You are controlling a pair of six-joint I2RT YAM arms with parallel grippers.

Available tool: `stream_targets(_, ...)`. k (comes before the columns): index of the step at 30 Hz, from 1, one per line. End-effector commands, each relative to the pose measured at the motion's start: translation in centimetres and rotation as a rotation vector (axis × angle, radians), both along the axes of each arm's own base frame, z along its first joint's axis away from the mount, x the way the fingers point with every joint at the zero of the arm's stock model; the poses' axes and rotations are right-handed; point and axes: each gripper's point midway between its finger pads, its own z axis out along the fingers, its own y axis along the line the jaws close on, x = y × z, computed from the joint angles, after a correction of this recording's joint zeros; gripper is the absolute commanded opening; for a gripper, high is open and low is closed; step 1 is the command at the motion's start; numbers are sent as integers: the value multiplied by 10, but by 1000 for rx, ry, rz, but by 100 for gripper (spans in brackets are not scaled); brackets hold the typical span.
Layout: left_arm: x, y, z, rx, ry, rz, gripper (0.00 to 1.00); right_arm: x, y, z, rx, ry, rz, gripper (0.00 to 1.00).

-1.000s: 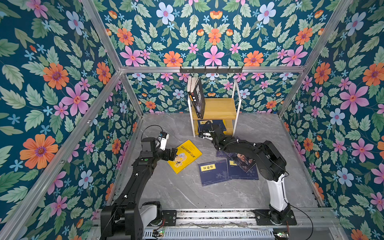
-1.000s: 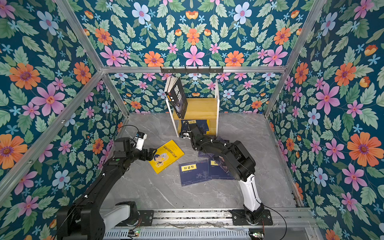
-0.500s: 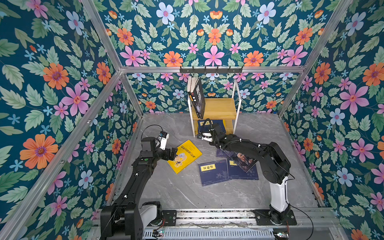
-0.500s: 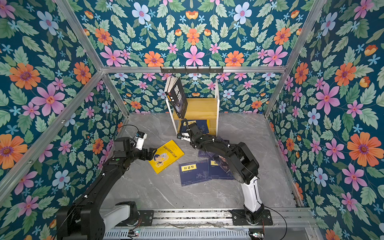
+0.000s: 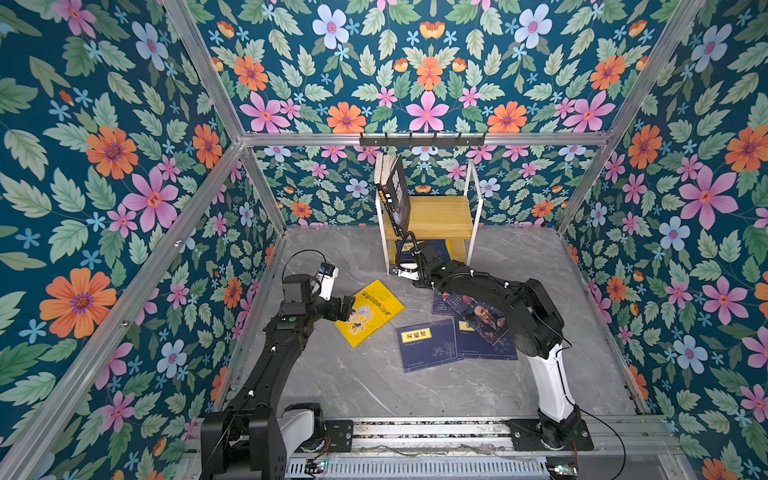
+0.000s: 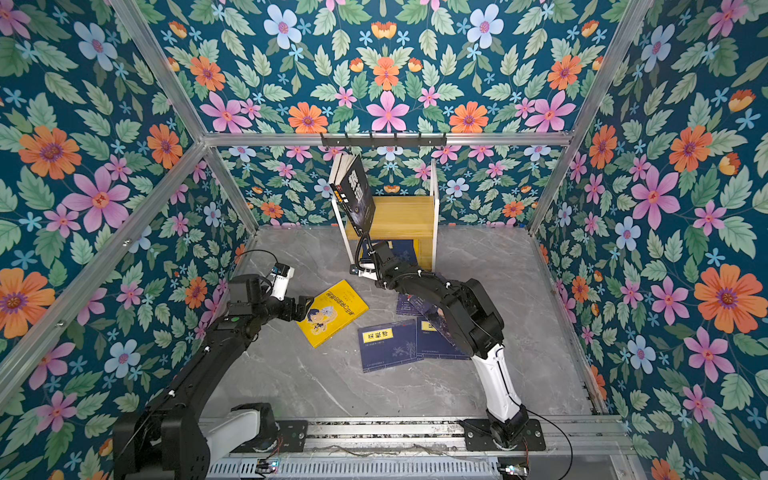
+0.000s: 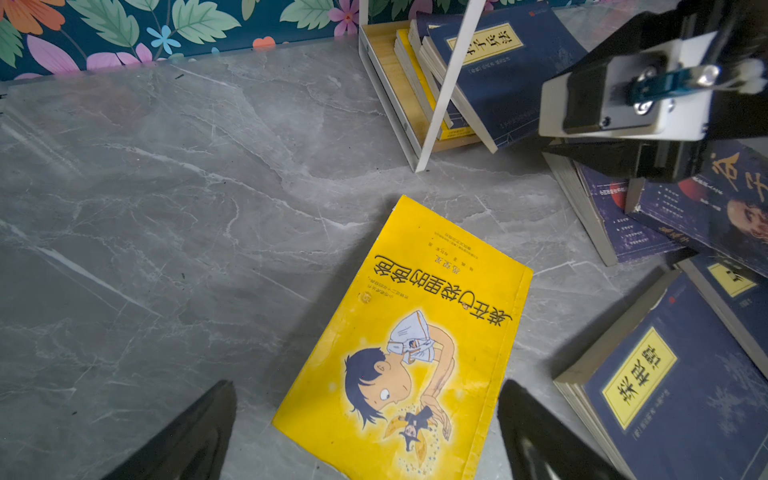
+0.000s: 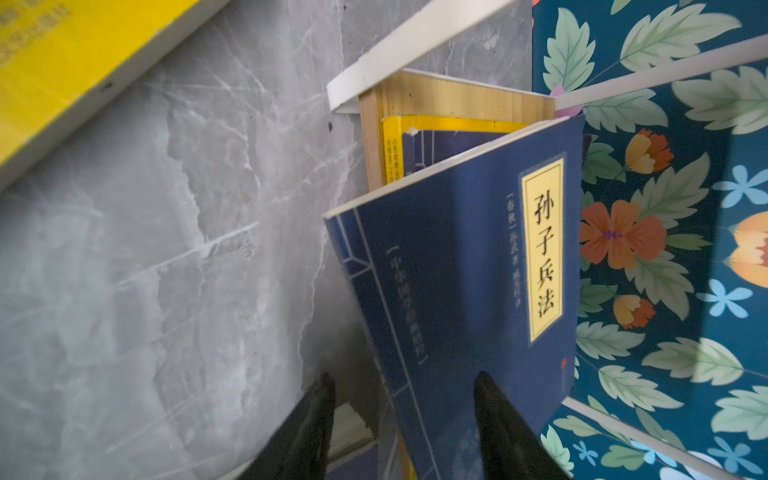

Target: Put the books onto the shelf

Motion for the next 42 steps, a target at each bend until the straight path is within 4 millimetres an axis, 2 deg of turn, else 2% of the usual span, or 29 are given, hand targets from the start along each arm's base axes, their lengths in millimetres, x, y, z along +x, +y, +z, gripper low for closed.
stream_targets(1, 1, 2, 1, 10, -3, 6, 100, 2, 7, 0, 7, 9, 23, 50)
stream_targets(10, 0, 1, 1, 5, -6, -1, 100, 9, 20, 4, 35, 10, 39, 31)
stream_targets(18, 0, 0, 1, 5, -10, -5, 100, 10, 31, 4, 50, 18, 60, 28)
stream_targets(27, 0, -1, 3, 0, -11, -9, 100, 10, 39, 9, 54, 23, 74, 29)
stream_targets(33, -1, 0, 0, 8, -8, -6, 100, -2, 27, 16, 47, 44, 82, 38)
stream_targets(37, 0, 0, 1, 5, -8, -3, 100, -6, 19, 9, 32, 55, 78, 46)
stream_targets(42, 0, -1, 0, 0, -5, -8, 100, 0, 20, 4, 41, 50, 68, 47)
